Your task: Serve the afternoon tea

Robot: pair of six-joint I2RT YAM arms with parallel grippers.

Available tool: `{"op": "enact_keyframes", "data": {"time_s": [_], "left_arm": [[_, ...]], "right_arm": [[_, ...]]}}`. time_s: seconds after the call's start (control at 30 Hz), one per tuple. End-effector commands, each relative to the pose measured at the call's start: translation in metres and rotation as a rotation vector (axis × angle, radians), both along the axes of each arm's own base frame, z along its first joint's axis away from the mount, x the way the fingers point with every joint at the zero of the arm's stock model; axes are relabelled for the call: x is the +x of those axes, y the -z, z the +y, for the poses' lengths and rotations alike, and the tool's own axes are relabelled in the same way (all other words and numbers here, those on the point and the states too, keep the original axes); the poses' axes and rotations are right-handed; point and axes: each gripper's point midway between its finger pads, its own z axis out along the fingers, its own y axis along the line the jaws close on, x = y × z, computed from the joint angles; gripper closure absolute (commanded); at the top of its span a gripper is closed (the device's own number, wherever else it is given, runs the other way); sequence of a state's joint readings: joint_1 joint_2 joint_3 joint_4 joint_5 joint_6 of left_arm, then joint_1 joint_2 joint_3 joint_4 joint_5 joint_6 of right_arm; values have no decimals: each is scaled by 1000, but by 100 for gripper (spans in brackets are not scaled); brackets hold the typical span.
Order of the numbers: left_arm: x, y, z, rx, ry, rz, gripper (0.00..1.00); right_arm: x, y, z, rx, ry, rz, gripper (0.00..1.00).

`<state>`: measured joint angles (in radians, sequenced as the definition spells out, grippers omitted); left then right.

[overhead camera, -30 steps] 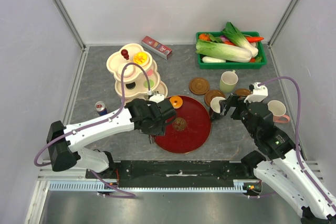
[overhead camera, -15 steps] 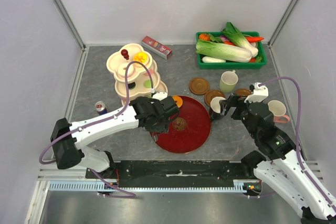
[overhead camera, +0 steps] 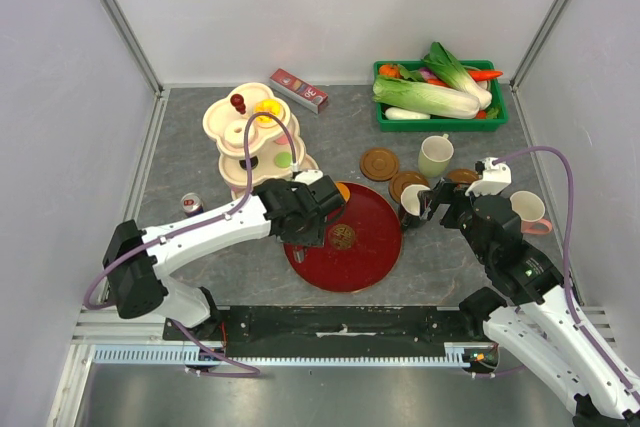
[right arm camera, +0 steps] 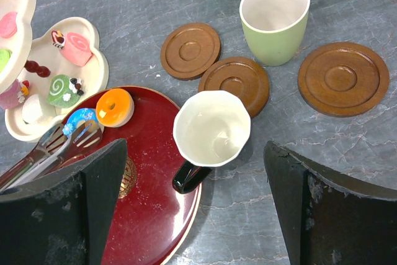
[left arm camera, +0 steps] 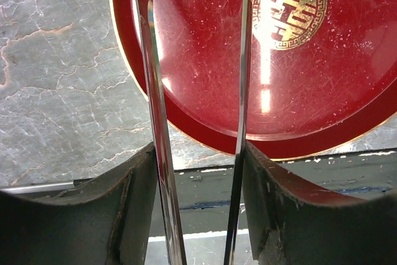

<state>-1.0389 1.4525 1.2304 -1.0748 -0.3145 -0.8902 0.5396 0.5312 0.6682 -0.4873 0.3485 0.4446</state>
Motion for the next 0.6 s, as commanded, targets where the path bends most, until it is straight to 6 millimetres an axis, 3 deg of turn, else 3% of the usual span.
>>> {"op": "enact_keyframes", "data": {"time_s": [0.0,0.57], "left_arm": [[16,-14,-11,-34,24,-61,40],[17,-29,-10,-59,41,-88,52]], "right_arm": [[2,-7,0,17,10,-27,2],[2,-7,-1,19,13,-29,2]]}}
